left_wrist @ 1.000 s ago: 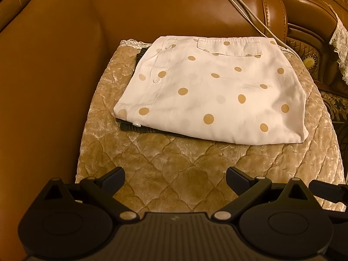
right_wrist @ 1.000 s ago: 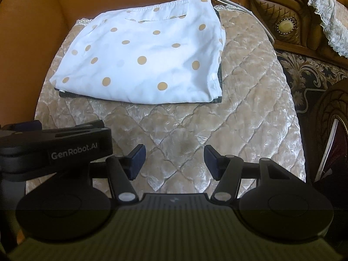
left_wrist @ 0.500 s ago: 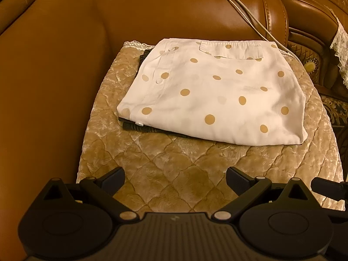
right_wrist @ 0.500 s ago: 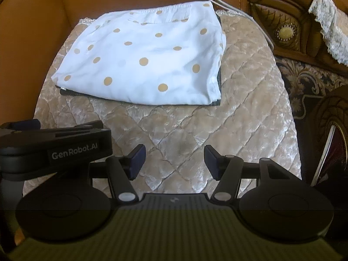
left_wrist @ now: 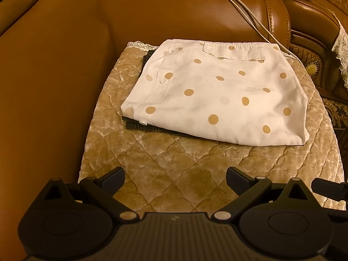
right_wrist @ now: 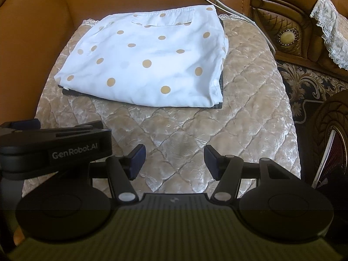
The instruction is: Fold clothes
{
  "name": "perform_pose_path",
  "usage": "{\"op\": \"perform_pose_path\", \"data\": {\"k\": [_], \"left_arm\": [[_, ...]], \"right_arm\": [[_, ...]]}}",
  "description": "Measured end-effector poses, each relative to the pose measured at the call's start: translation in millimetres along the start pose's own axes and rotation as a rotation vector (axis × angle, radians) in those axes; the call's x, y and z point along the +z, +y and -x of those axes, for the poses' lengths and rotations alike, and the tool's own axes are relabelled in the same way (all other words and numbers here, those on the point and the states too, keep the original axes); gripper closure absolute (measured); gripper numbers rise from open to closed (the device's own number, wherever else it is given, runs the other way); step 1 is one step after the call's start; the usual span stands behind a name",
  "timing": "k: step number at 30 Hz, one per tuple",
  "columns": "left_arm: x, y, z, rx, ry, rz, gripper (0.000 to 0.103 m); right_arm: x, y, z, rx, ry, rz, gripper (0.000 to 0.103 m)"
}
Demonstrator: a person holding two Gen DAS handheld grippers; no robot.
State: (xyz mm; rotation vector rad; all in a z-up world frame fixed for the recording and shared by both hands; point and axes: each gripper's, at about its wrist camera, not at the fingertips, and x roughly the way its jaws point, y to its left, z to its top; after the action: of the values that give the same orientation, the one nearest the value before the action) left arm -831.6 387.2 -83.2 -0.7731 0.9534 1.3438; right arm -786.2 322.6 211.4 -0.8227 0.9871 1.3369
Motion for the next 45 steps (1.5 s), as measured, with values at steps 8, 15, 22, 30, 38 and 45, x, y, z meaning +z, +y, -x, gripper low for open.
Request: {"op": "perform_pose_path", "data": {"k": [8,15,22,30,38,45], "left_arm": [[-1.1,1.7,-0.4,-0.005,-0.008,0.006,0.001],[-0.6,7.9,-1.6,0.000,-0.011,0.025,0.001],[-1.1,8.8,-1.8,-0.003,-0.015,0.031,0.001],[1.8,9.0,-2.5,-0.002,-0.022,0.026,0.001],[1.5,10.3,-2.8,0.014,-0.032,0.006,0.001],[-0.4,7.3,-5.2,0.006,-0.031,-0.006,0.001]], "right_arm": [[-0.7,-0.3,-0.6,-0.001,-0.001,0.001,0.036],[-0.1,-3.2,-0.8,-0.003,-0.010,-0.014,0.036],[0.3,-3.1,-1.6,-0.005,-0.013,-0.008,0.036],[2.3,-7.4,-3.3,-0.005,-0.015,-0.029,0.036],[4.0,-10.9,-4.6,-0.003,-0.028,-0.045,0.036],[3.6,-11.6,-6.6,0.006,-0.019,-0.046,0.036]]}}
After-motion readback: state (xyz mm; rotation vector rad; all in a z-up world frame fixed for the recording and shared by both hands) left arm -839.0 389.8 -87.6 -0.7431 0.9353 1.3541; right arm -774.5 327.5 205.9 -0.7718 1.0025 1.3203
